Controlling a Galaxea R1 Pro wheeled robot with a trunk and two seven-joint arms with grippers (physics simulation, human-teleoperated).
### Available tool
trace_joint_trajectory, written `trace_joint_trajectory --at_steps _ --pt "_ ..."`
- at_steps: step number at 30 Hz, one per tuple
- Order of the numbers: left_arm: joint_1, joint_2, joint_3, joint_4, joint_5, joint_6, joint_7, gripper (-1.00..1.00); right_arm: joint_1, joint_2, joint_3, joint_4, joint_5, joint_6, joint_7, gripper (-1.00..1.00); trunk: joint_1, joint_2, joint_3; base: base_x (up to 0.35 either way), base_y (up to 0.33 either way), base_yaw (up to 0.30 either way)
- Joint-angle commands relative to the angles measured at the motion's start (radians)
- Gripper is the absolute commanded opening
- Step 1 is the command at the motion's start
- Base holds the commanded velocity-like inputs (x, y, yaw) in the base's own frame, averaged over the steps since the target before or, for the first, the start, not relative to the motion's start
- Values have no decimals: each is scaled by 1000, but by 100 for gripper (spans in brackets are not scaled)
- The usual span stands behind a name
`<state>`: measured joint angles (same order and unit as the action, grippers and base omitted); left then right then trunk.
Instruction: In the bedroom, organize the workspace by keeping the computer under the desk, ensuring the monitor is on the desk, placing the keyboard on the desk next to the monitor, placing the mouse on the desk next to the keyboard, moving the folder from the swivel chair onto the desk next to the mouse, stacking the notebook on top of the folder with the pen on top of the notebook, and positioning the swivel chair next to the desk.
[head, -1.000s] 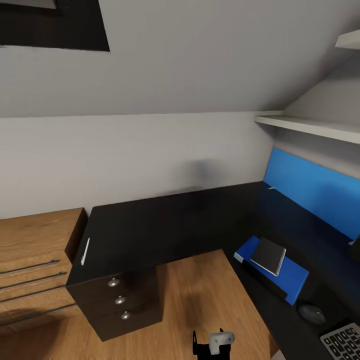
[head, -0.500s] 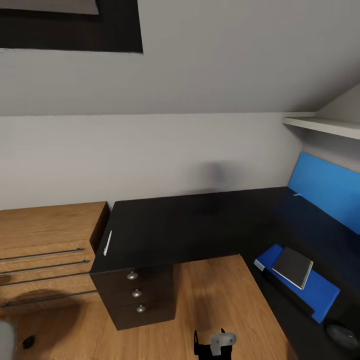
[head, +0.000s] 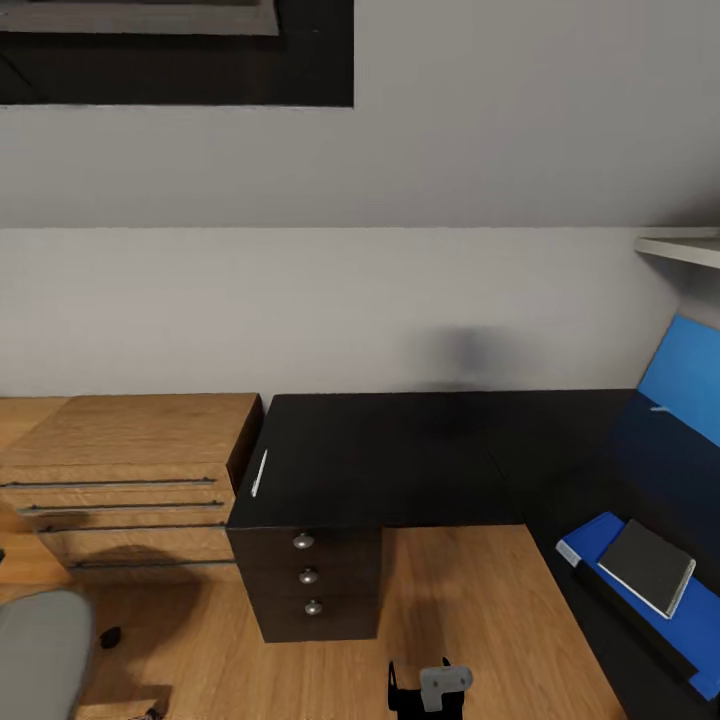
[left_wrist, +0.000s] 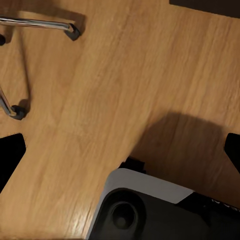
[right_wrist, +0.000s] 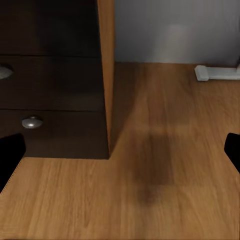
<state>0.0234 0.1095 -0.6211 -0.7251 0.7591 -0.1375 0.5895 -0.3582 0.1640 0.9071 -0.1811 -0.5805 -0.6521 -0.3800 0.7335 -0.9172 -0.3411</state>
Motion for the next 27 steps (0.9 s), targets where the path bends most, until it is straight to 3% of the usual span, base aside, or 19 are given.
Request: trace_joint_trajectory --at_steps 1,27 --pt "-1 1 -6 -2 10 -7 6 100 -1 0 9 0 -3 -1 -8 100 0 -1 -1 0 0 279" --pt "-1 -8 -7 0 9 -5 5 100 -1 10 10 5 -1 -1 -7 100 0 -1 -17 0 0 276"
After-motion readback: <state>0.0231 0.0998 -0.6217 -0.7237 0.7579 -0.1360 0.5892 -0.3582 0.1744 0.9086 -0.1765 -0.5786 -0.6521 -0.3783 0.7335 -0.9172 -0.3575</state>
